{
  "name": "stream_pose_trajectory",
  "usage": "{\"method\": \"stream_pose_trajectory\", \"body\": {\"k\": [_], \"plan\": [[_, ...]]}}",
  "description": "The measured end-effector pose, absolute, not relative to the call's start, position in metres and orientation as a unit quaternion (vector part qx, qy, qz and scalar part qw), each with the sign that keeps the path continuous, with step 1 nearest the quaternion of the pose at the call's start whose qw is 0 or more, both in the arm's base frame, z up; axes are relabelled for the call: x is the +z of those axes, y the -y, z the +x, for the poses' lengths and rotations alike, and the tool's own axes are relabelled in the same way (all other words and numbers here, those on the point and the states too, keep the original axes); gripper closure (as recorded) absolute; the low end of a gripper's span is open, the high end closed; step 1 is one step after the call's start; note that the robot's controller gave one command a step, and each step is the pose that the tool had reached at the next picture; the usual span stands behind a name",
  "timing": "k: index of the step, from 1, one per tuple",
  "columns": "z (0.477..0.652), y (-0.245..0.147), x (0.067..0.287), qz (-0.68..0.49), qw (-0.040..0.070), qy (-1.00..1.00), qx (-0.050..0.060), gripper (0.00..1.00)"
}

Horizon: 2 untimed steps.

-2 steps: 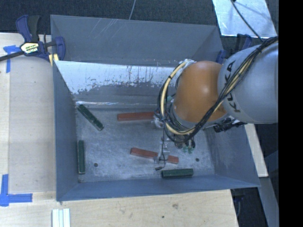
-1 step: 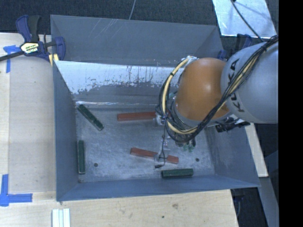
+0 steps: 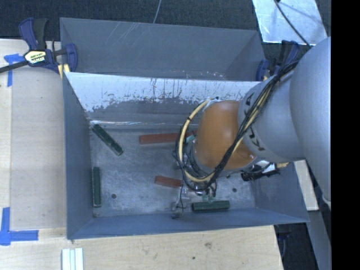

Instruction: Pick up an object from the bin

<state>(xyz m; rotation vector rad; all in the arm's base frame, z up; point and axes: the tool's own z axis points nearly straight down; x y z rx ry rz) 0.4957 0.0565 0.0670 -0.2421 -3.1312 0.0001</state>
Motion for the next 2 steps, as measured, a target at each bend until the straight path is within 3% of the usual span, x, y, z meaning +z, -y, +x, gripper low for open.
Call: {"method": "stream_pose_trajectory", "body": {"k": [1, 2], "plan": [[0.4946, -0.0623, 0.0710, -0.045, -0.002, 0.999, 0.000, 1.00], [0.4946, -0.0623, 0.0710, -0.045, -0.002, 0.999, -0.001, 1.00]]}}
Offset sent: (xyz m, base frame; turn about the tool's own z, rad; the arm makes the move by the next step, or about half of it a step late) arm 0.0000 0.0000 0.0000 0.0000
